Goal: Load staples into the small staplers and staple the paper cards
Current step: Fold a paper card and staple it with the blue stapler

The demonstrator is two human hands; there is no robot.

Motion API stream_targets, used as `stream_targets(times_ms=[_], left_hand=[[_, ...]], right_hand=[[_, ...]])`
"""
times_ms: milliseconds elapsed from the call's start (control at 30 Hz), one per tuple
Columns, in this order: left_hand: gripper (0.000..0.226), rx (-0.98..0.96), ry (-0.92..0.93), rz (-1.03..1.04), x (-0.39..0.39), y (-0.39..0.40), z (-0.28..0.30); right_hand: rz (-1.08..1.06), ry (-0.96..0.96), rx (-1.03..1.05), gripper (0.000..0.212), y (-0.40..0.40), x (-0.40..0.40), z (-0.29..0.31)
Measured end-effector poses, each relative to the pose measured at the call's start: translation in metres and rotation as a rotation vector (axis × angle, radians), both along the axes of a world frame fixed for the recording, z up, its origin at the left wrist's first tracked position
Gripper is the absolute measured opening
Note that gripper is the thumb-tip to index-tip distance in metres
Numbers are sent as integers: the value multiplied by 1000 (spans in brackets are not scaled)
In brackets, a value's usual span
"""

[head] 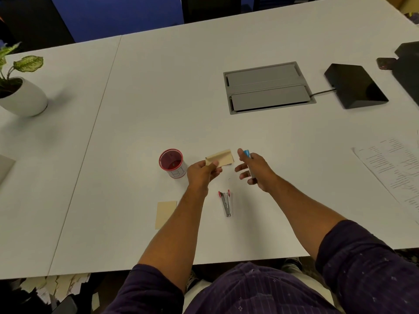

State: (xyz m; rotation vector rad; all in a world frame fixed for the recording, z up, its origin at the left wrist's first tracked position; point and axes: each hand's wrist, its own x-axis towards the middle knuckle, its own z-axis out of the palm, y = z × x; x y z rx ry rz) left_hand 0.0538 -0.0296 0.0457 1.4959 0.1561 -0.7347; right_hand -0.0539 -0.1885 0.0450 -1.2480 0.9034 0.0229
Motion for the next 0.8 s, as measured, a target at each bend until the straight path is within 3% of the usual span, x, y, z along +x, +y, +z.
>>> stream_targets(times_ms=[267,500,800], left_hand=[[25,-104,42,51,1,1,6],[8,-133,63,79,1,3,9],[22,-124,51,83,0,2,6]], right_hand=[[114,-233,-103,61,9,-3,-4],[133,-244,20,44,13,-4,-4],[71,-250,76,24,16,0,-5]])
